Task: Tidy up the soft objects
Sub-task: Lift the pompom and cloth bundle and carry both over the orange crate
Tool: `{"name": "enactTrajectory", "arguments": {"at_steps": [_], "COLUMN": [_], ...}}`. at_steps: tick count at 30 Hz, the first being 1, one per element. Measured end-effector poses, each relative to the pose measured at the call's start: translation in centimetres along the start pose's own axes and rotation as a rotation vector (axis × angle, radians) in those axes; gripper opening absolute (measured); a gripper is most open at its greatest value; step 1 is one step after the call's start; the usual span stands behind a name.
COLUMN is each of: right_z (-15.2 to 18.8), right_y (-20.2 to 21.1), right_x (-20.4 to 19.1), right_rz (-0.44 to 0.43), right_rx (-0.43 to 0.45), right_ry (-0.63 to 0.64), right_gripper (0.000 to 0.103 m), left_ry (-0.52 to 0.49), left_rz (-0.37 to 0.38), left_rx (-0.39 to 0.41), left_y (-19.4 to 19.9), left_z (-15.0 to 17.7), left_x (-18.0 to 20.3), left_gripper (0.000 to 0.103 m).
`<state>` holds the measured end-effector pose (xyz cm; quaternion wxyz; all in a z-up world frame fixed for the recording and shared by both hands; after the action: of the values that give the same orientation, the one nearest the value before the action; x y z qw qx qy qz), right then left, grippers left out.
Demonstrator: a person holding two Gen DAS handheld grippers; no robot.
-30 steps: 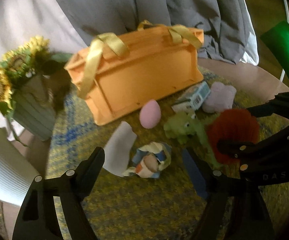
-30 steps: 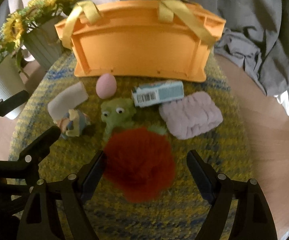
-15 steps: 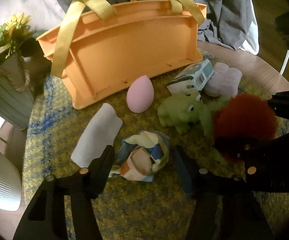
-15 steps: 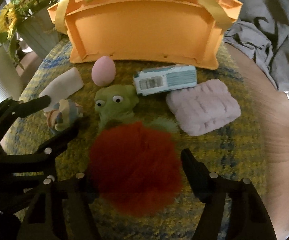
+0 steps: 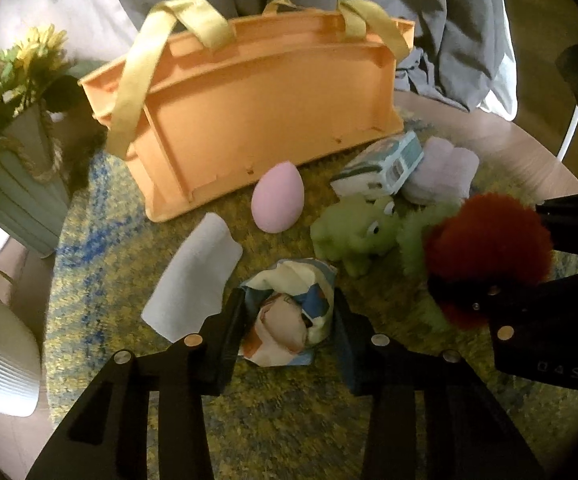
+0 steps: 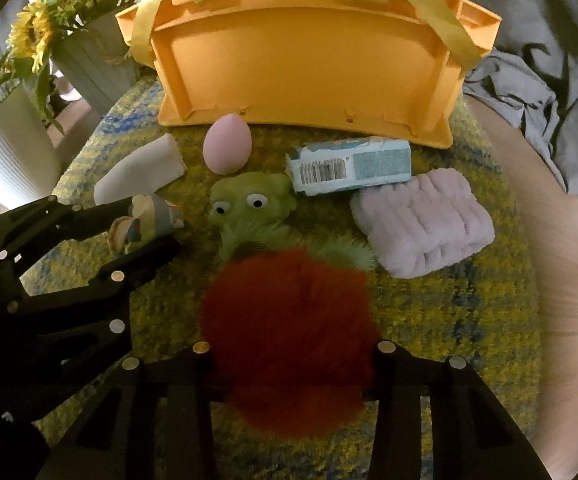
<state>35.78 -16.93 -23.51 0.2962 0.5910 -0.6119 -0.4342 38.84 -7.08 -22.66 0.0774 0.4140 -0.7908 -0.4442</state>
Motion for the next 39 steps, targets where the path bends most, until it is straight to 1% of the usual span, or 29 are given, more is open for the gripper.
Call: {"name": "enactTrajectory", "arguments": {"at_steps": [7, 11, 19, 30, 39], "right_z": [-0.2, -0.7, -2.2, -4.2, -6.8], "right_y": [1.7, 2.9, 5.9, 8.8, 11.5], "right_x": [-0.2, -0.5, -0.6, -1.5, -1.9], "right_rz": [-0.001, -0.005, -0.038, -0.096, -0.116], "right_rx": [0.055, 0.095, 0.184, 0.278, 0.389], "right_ry": [0.006, 0.012, -0.009, -0.034, -0.041], "right_gripper": [0.041, 0.041, 0.041, 0.041, 0.041], "left_ry": [0.029, 0.050, 0.100, 0.165, 0.164], "left_rz": [-0.033, -0.054, -0.098, -0.147, -0.195], "left_rx": [0.039, 0.078, 0.153, 0.250, 0.338], "left_y": [2.0, 3.7, 7.0, 10.4, 13.1], "left_z": [-0.8, -1.7, -3.6, -6.1, -8.3], "left_x": [-0.4, -0.8, -1.7, -3.8, -5.2], "left_gripper": [0.040, 0.040, 0.040, 0.040, 0.040]}}
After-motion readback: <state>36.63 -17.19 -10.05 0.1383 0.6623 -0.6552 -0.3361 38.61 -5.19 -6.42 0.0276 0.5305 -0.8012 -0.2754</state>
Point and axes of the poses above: each gripper's, at about its wrist camera, not at the fingertips, and y roughly against the way its jaws point, x to its right, z to its underside, the point moved 6 cm from there along -y, roughly the way its jaws point, and after that the axes turned 14 degrees about -y, right-handed, at the moved point
